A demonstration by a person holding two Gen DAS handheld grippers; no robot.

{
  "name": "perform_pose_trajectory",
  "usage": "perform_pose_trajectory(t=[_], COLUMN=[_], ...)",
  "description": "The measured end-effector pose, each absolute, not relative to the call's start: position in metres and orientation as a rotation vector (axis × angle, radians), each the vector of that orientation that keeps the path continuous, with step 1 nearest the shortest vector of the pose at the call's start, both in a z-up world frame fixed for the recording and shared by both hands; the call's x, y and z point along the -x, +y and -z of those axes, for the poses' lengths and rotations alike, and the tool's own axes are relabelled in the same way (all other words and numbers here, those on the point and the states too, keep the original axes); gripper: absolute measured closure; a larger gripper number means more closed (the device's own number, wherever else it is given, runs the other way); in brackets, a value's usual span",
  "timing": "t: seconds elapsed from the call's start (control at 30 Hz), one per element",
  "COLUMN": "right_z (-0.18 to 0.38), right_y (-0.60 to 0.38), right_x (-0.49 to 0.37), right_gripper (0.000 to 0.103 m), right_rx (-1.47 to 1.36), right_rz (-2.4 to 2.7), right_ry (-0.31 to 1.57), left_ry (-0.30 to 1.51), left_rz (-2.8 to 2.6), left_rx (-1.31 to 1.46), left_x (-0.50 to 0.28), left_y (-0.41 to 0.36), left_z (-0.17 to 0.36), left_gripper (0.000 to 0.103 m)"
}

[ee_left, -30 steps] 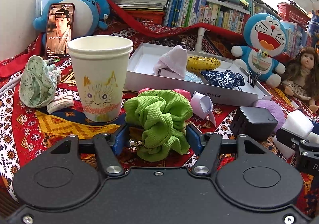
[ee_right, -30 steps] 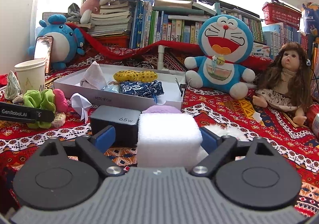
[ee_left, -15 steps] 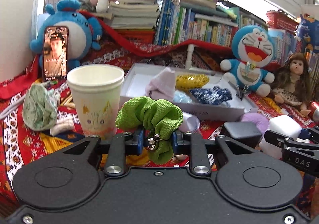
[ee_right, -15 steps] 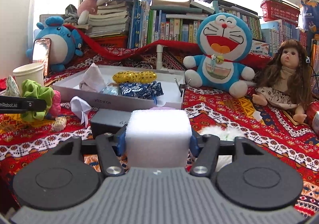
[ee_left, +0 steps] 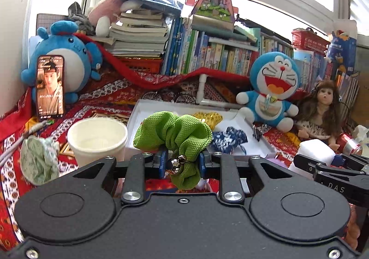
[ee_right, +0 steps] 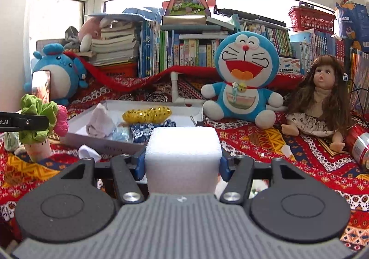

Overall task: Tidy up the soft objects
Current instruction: 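Lift the scrunchie and foam cube and carry both into the white tray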

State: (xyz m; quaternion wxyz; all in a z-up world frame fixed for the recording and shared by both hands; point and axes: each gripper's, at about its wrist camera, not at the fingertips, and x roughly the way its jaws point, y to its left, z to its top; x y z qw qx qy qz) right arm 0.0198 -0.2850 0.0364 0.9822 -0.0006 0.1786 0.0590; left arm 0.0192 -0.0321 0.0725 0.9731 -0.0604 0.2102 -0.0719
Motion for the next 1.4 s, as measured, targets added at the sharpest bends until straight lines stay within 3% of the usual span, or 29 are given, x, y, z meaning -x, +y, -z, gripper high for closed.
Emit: perform_pose_trajectory(t=[0.73,0.97,1.4], right_z=[-0.105,-0.111,-0.078], right_y=[-0.288,-0.283,-0.267], right_x=[-0.082,-0.125,-0.217], right_gripper=[0.04,0.04,0.04], right_rx=[-0.104,-0.135,-0.135], right_rz=[-0.208,-0.237,-0.184], right_ry=[0.346,0.41,0.565], left_ry=[0.55,0.762,0.907], left_rz=[0.195,0.202,0.112], left_rx=[0.168,0.222,0.215], left_x=[-0.122,-0.19,-0.291], left_y=[0.003,-0.005,-0.031], left_z=[-0.157,-0.149,-0.116], left_gripper=[0.079,0.079,0.078])
